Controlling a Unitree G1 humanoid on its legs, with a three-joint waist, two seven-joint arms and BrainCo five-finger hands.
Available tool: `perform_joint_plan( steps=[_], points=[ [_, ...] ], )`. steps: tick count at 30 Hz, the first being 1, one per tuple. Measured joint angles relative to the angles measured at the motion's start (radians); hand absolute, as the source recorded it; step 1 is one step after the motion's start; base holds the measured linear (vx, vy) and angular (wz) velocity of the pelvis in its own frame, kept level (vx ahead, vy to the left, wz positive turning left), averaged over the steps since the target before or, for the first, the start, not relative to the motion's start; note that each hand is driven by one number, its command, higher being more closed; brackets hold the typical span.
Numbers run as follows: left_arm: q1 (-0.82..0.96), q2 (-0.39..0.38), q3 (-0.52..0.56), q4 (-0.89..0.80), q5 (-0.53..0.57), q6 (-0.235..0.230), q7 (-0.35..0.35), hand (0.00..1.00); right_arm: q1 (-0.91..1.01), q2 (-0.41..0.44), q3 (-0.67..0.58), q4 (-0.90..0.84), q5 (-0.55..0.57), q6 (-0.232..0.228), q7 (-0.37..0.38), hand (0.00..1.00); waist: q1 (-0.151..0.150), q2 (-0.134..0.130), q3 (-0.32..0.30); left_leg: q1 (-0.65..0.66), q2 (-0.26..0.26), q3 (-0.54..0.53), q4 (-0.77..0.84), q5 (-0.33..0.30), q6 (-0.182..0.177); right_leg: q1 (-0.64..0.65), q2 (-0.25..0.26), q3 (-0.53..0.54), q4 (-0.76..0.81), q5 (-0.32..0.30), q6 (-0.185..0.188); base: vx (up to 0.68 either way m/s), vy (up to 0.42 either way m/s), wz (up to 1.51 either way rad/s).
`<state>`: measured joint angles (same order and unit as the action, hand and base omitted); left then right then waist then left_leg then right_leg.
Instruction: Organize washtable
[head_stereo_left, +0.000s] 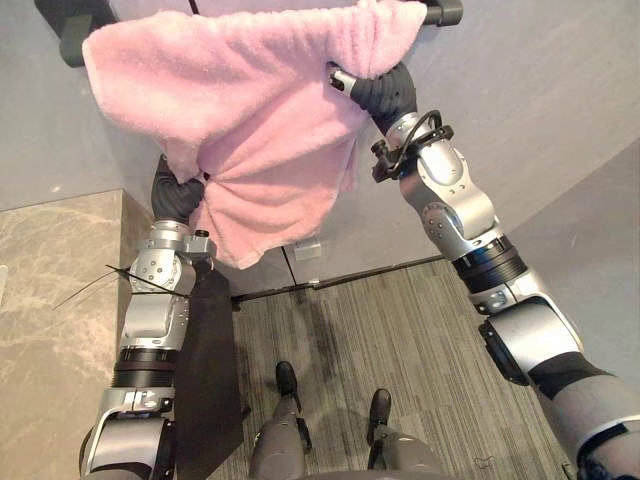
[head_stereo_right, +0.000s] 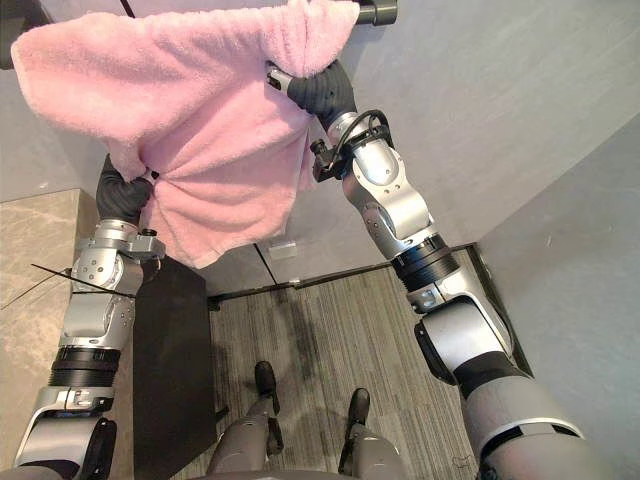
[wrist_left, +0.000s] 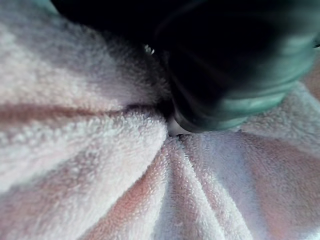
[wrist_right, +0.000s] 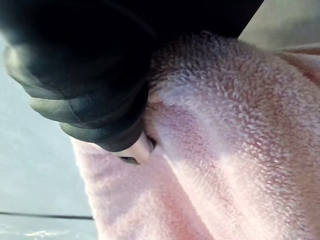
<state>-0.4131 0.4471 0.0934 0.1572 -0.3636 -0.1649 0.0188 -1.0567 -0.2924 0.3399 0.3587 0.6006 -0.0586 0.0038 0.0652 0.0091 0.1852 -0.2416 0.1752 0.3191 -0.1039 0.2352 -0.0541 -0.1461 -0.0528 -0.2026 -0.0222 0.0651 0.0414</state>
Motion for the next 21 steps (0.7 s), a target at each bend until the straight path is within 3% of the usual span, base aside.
perform_joint_plan(
  steps=[7, 8, 16, 21],
  points=[
    [0.003, 0.0, 0.001, -0.006, 0.0, 0.0, -0.004, 1.0, 0.024, 0.0, -0.009, -0.025, 0.018, 0.001, 0.003, 1.0, 0.003, -0.001, -0.001, 0.002, 0.0, -0.002, 0.0, 0.0, 0.0, 0.006, -0.002, -0.004, -0.002, 0.0, 0.0, 0.0, 0.0, 0.0],
    [0.004, 0.0, 0.001, -0.006, 0.0, 0.0, -0.004, 0.0, 0.029, 0.0, -0.009, -0.029, 0.018, 0.002, 0.003, 0.0, 0.002, -0.001, -0.001, 0.003, 0.0, -0.003, 0.0, 0.0, 0.0, 0.009, -0.002, -0.005, -0.003, 0.0, 0.0, 0.0, 0.0, 0.0],
    [0.049, 0.0, 0.008, 0.015, -0.004, 0.001, -0.004, 0.0, 0.042, -0.029, -0.01, -0.029, 0.027, 0.001, 0.021, 0.0, 0.004, -0.005, -0.003, 0.008, 0.0, -0.01, 0.0, 0.0, 0.0, 0.021, -0.002, -0.015, -0.009, 0.0, 0.0, 0.01, -0.009, 0.02],
    [0.052, 0.0, 0.022, 0.033, -0.035, 0.001, -0.022, 0.0, 0.064, -0.036, -0.01, -0.029, 0.038, 0.001, 0.021, 0.0, 0.003, -0.021, -0.019, 0.011, 0.0, -0.012, 0.0, 0.0, 0.0, 0.029, -0.002, -0.017, -0.017, 0.002, 0.0, 0.0, -0.004, 0.01]
  ],
)
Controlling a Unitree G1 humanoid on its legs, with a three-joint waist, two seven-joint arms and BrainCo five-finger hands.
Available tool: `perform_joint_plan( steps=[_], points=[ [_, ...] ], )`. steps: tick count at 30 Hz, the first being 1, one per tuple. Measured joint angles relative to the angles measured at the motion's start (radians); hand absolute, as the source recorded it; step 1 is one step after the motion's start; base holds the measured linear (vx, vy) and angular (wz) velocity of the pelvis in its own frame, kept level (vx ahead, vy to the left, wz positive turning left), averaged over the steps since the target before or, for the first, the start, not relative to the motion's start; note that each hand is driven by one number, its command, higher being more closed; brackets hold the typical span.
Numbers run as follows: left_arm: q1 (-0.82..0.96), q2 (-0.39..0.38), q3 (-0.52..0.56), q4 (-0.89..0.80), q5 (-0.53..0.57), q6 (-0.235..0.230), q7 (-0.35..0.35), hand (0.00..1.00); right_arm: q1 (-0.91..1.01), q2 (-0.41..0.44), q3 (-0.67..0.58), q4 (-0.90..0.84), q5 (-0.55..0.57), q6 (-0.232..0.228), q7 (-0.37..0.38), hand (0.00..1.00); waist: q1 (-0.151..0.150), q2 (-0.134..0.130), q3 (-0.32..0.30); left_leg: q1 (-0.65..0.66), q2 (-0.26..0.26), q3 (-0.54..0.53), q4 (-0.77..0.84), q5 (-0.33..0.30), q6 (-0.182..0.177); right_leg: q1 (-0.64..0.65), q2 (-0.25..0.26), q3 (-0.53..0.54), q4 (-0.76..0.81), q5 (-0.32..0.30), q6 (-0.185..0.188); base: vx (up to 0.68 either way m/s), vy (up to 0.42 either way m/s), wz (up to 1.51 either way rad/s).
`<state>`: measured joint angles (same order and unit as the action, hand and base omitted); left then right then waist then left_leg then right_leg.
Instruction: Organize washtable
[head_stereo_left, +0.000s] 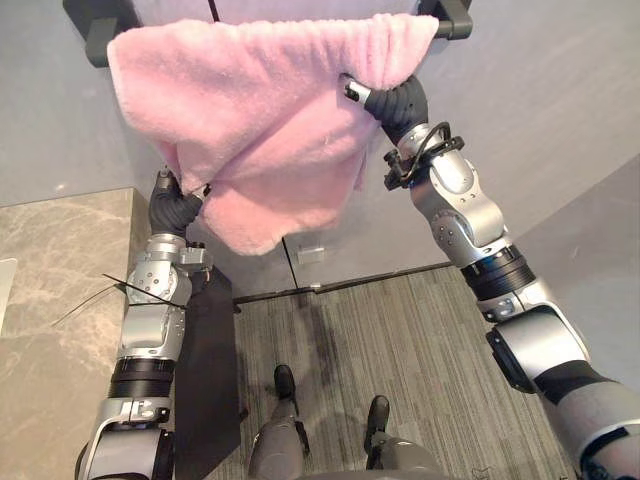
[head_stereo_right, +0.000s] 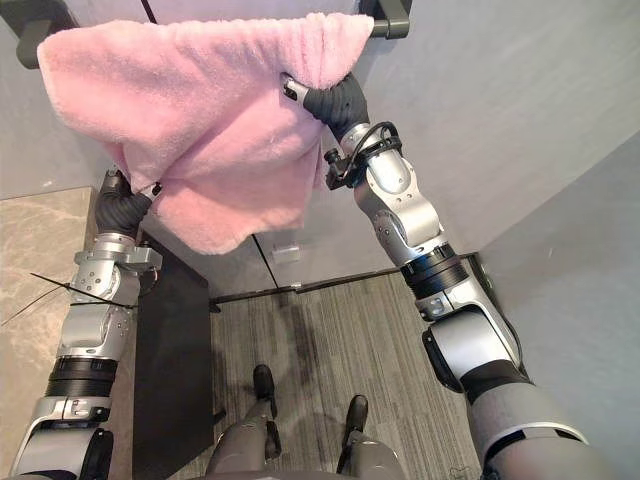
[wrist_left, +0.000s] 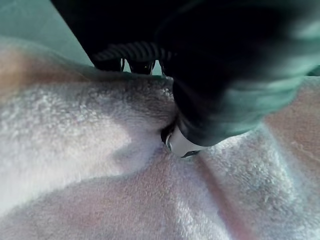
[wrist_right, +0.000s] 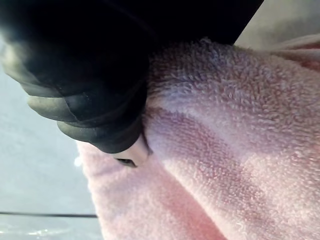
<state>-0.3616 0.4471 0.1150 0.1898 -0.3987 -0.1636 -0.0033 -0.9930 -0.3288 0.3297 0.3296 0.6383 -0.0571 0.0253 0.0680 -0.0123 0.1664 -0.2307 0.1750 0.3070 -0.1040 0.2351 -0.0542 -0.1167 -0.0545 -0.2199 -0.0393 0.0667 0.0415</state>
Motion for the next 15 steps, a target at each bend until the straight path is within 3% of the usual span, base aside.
perform_joint_plan(
  steps=[15],
  points=[
    [0.035, 0.04, 0.011, 0.057, -0.05, 0.0, -0.016, 0.0, 0.103, -0.058, 0.004, 0.0, 0.03, 0.021, 0.029, 0.0, -0.002, -0.006, -0.05, 0.019, 0.0, -0.001, 0.0, -0.005, -0.005, 0.025, 0.001, 0.0, -0.018, 0.005, 0.0, 0.0, -0.001, 0.0]
  ],
)
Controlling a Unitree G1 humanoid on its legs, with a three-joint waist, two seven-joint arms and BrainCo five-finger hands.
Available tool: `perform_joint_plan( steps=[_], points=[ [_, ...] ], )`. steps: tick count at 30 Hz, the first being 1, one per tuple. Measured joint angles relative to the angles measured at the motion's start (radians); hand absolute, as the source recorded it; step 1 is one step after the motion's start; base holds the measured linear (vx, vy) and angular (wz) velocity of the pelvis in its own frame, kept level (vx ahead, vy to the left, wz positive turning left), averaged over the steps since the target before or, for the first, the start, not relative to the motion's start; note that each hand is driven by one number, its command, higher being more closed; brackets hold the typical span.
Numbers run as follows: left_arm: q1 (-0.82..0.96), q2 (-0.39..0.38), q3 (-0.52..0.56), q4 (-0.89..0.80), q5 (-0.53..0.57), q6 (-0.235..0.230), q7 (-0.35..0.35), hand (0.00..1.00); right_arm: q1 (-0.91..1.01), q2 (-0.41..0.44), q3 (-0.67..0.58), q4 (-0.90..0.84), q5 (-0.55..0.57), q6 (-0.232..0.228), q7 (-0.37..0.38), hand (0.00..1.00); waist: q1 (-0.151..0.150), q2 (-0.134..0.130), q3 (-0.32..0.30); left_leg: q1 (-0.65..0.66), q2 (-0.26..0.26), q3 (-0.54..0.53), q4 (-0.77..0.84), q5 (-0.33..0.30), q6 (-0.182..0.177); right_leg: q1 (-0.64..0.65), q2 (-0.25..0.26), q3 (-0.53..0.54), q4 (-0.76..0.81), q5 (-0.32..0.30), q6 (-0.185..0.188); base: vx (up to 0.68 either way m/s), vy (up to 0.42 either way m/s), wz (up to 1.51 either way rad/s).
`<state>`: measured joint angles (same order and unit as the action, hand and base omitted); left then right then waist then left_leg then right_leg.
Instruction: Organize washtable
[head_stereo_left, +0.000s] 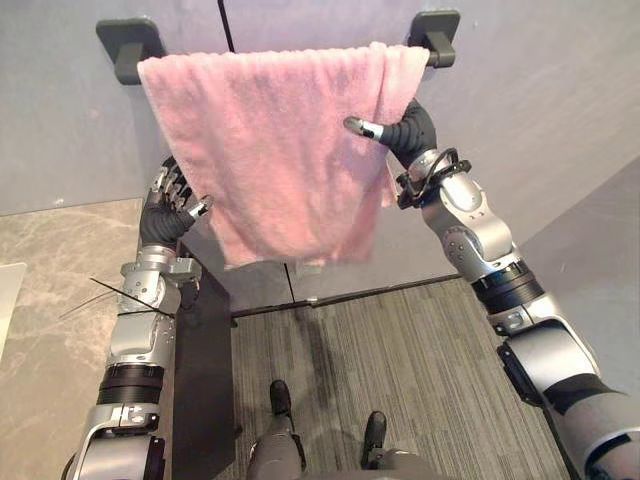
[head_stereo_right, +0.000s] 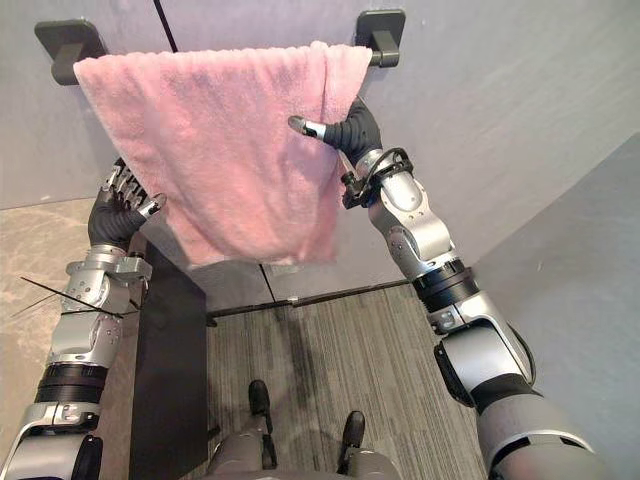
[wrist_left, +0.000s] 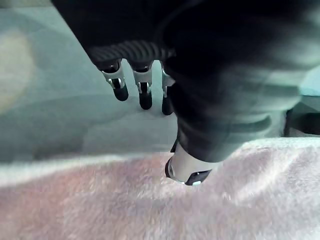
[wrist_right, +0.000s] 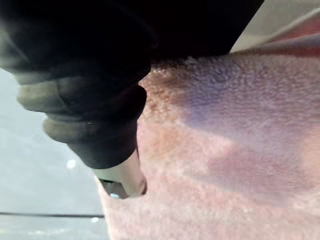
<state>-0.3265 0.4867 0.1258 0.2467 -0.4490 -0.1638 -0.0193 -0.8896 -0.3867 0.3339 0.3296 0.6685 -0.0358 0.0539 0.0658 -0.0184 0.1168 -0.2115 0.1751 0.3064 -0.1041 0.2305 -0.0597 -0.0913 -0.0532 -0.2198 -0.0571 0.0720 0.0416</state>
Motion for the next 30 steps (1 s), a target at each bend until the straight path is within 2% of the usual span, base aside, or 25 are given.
perform_joint_plan(
  steps=[5, 12, 15, 19, 21, 22, 25, 27, 30],
  points=[
    [0.006, 0.0, 0.035, 0.0, -0.003, 0.0, 0.0, 0.0, 0.149, -0.027, -0.028, -0.017, 0.002, 0.014, 0.017, 0.0, 0.0, -0.001, -0.01, 0.007, -0.001, -0.001, 0.0, 0.0, 0.0, 0.01, 0.0, -0.002, -0.002, 0.0, 0.0, 0.0, 0.0, 0.0],
    [0.059, 0.048, 0.106, -0.004, -0.001, 0.0, -0.002, 0.0, 0.403, -0.092, -0.192, -0.05, -0.013, 0.044, 0.057, 0.0, -0.009, -0.001, -0.024, 0.023, -0.002, -0.009, 0.0, -0.003, -0.003, 0.037, 0.0, -0.014, -0.015, 0.0, 0.001, 0.01, -0.013, 0.03],
    [0.082, 0.05, 0.156, -0.013, -0.001, 0.0, -0.001, 0.0, 0.484, -0.099, -0.292, -0.085, -0.076, 0.046, 0.057, 0.0, -0.023, 0.0, -0.037, 0.031, -0.004, -0.016, 0.0, -0.004, -0.003, 0.052, -0.001, -0.024, -0.018, -0.001, 0.002, 0.03, -0.013, 0.07],
    [0.104, 0.042, 0.203, -0.101, 0.002, 0.0, 0.022, 0.0, 0.538, -0.075, -0.45, -0.157, -0.129, 0.041, -0.006, 0.0, -0.026, 0.004, -0.04, 0.048, -0.006, -0.032, 0.0, -0.008, -0.006, 0.071, 0.0, -0.03, -0.021, -0.007, -0.001, 0.0, -0.006, 0.04],
    [0.132, 0.025, 0.237, -0.191, 0.011, -0.006, 0.041, 0.0, 0.574, -0.049, -0.519, -0.235, -0.114, 0.009, -0.042, 0.0, -0.03, 0.015, -0.06, 0.048, -0.011, -0.034, 0.0, -0.007, -0.006, 0.076, -0.003, -0.037, -0.021, -0.01, 0.0, 0.02, 0.002, 0.13],
    [0.155, 0.013, 0.25, -0.262, 0.013, -0.011, 0.048, 0.0, 0.58, -0.049, -0.532, -0.289, -0.107, -0.007, -0.056, 0.0, -0.039, 0.028, -0.071, 0.058, -0.017, -0.041, 0.0, -0.007, -0.004, 0.093, -0.009, -0.051, -0.021, -0.014, 0.003, 0.03, 0.006, 0.24],
    [0.192, -0.015, 0.249, -0.39, 0.029, -0.03, 0.043, 0.0, 0.58, -0.048, -0.511, -0.388, -0.07, -0.042, -0.049, 0.0, -0.049, 0.049, -0.093, 0.073, -0.023, -0.053, 0.0, -0.01, -0.004, 0.111, -0.014, -0.062, -0.014, -0.025, 0.007, 0.02, 0.009, 0.18],
    [0.205, -0.024, 0.224, -0.474, 0.025, -0.042, 0.03, 0.0, 0.579, -0.05, -0.455, -0.461, -0.014, -0.069, -0.012, 0.0, -0.048, 0.06, -0.105, 0.083, -0.023, -0.055, 0.0, -0.011, -0.004, 0.121, -0.013, -0.071, -0.015, -0.031, 0.006, -0.02, 0.0, 0.08],
    [0.242, -0.023, 0.118, -0.574, -0.025, -0.044, -0.041, 0.0, 0.563, -0.059, -0.299, -0.52, 0.048, -0.069, 0.08, 0.0, -0.046, 0.07, -0.134, 0.086, -0.022, -0.056, 0.0, -0.022, -0.01, 0.124, -0.012, -0.072, -0.017, -0.035, 0.01, -0.01, -0.001, 0.02]
  ],
)
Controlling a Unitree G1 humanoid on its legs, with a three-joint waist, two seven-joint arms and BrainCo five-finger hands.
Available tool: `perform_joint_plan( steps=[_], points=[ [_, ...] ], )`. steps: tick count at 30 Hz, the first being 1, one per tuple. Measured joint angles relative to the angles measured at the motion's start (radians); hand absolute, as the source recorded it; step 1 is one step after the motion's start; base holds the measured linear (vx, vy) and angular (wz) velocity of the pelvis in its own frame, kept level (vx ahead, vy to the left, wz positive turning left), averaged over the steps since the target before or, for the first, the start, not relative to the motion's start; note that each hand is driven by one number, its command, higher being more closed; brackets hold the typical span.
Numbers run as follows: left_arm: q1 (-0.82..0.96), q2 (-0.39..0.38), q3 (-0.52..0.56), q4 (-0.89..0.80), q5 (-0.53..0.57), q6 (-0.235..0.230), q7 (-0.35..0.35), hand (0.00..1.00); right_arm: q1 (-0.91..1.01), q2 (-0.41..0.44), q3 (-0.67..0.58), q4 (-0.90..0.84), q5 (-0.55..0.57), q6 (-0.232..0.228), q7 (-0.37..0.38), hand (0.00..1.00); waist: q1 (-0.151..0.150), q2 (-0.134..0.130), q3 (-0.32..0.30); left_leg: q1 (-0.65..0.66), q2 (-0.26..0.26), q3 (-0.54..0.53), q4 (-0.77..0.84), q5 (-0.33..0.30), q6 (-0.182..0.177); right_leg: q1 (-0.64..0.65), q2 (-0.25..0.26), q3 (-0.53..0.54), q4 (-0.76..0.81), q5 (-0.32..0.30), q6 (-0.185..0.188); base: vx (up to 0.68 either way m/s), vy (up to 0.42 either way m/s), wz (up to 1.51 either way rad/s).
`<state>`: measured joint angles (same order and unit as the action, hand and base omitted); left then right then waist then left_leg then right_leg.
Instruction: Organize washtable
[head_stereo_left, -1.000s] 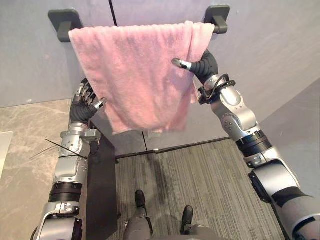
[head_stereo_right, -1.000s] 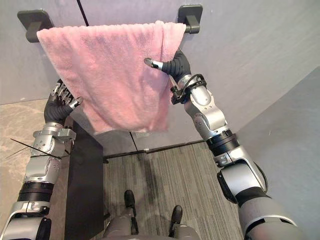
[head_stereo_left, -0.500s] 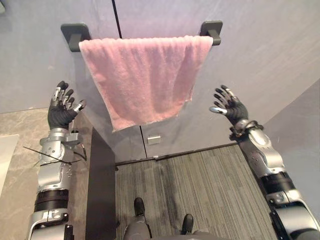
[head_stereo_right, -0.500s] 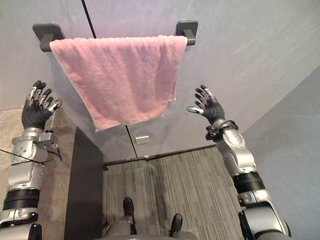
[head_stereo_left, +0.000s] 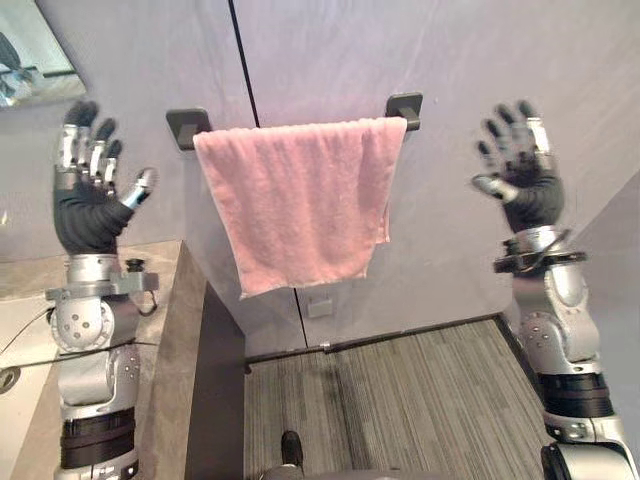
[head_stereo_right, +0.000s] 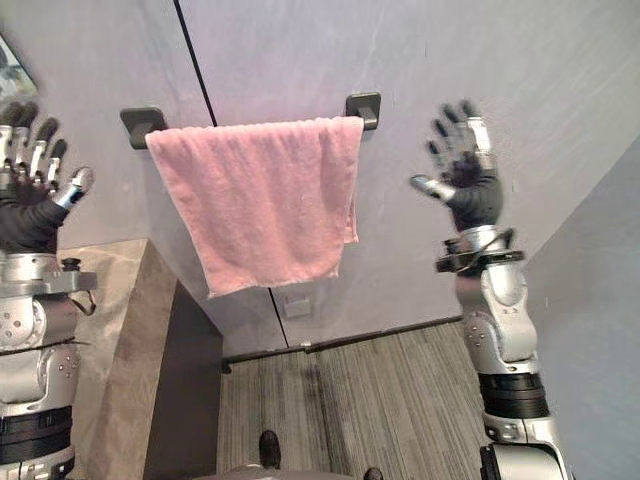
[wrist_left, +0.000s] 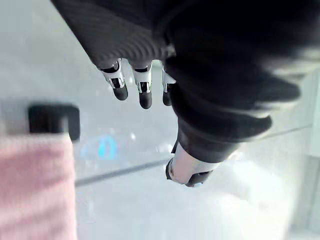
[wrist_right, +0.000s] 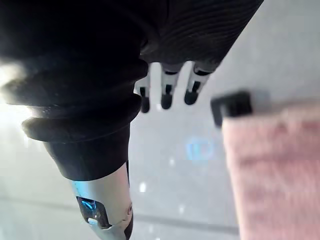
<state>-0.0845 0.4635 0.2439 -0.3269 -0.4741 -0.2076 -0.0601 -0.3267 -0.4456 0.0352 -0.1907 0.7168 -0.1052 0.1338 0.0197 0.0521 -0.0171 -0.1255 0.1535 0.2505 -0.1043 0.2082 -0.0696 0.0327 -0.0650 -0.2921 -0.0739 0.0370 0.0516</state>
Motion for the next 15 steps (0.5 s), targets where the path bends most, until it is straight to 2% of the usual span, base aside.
perform_joint_plan(
  steps=[3, 4, 6, 10, 12, 15],
  points=[
    [0.0, 0.0, -0.067, -0.021, -0.028, 0.003, -0.059, 0.0, -0.034, -0.001, 0.092, -0.005, 0.033, 0.02, 0.068, 0.0, 0.0, 0.001, -0.002, 0.002, 0.0, -0.001, 0.0, 0.0, 0.0, 0.003, 0.0, -0.001, 0.0, 0.0, 0.0, 0.0, 0.006, 0.02],
    [0.021, 0.002, -0.128, -0.021, -0.086, 0.003, -0.096, 0.0, -0.087, -0.04, 0.182, -0.004, 0.06, 0.026, 0.092, 0.0, 0.0, -0.001, -0.003, 0.013, -0.007, -0.003, 0.0, -0.001, 0.001, 0.015, -0.006, -0.004, 0.0, 0.0, 0.002, 0.02, 0.014, 0.04],
    [0.029, 0.003, -0.16, -0.021, -0.107, 0.006, -0.123, 0.0, -0.104, -0.041, 0.21, -0.004, 0.067, 0.026, 0.108, 0.0, 0.002, -0.001, -0.003, 0.015, -0.007, -0.003, 0.0, -0.001, 0.001, 0.017, -0.006, -0.004, 0.0, -0.002, 0.004, 0.02, 0.005, 0.02],
    [0.045, 0.017, -0.233, -0.013, -0.13, 0.005, -0.144, 0.0, -0.107, -0.044, 0.268, 0.01, 0.071, 0.025, 0.115, 0.0, 0.002, 0.0, -0.001, 0.009, -0.007, -0.003, 0.0, -0.001, 0.002, 0.012, -0.006, -0.004, 0.0, -0.003, 0.005, 0.0, 0.0, 0.0],
    [0.066, 0.016, -0.297, 0.032, -0.154, 0.029, -0.162, 0.0, -0.107, -0.041, 0.316, 0.047, 0.071, 0.026, 0.111, 0.0, 0.0, 0.002, 0.001, -0.014, -0.004, -0.003, 0.0, -0.001, 0.002, -0.015, -0.004, -0.003, 0.003, -0.003, 0.005, 0.0, 0.0, -0.02],
    [0.064, 0.016, -0.325, 0.106, -0.166, 0.048, -0.168, 0.0, -0.12, -0.02, 0.326, 0.094, 0.072, 0.027, 0.106, 0.0, 0.0, 0.003, 0.022, -0.057, 0.001, -0.005, 0.0, 0.0, 0.001, -0.063, -0.001, -0.002, 0.02, -0.002, 0.004, 0.0, 0.0, -0.04]
  ],
)
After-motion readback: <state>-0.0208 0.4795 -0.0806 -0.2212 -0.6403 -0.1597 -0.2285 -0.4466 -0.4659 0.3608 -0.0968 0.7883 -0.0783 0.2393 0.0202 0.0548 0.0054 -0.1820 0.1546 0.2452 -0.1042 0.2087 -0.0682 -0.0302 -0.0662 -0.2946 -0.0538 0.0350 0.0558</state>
